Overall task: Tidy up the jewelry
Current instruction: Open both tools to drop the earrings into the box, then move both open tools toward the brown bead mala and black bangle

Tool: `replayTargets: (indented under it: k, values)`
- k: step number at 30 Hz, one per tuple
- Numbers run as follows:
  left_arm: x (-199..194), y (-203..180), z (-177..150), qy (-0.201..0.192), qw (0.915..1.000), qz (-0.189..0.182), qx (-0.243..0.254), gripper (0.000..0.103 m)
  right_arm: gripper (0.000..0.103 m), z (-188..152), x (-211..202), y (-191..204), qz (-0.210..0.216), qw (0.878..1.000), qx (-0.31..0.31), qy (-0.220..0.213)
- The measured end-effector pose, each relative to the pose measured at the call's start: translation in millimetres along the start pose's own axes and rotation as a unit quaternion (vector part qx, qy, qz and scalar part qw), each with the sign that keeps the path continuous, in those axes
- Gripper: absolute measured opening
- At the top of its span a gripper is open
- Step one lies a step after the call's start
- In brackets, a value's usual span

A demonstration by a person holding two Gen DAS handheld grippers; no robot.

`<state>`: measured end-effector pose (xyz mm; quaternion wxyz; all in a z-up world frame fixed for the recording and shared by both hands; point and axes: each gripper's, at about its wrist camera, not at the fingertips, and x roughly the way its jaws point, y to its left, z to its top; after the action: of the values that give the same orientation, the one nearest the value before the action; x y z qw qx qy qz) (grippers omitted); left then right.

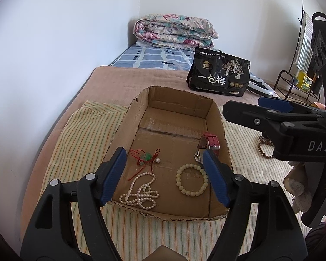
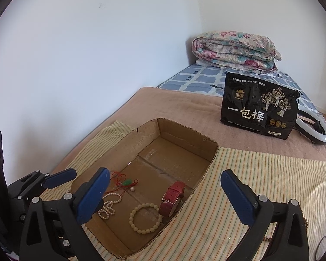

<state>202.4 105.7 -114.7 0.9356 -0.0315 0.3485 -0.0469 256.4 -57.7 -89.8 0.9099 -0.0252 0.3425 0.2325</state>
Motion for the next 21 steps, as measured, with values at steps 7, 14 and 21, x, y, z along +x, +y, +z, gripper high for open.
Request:
replayTargets:
  k: [7, 14, 21]
  values:
    - [-9.1, -9.6, 3.9, -0.006, 1.0000, -0.001, 0.004, 0.075, 0.103, 0.9, -10.9, -4.4, -0.004, 1.000, 0.005, -0.007]
    - [-19.2, -20.4, 6.6, -0.013, 0.9999, -0.003, 0.007, 0.076, 0.103, 0.1, -27.9, -12.7, -0.008, 1.000, 0.007, -0.016]
    - [-28.6, -33.2, 9.1, -0.020, 0.9997, -0.007, 0.014, 0.076, 0.103, -1.3, -47.3, -24.4, -0.012, 1.000, 0.012, -0.025]
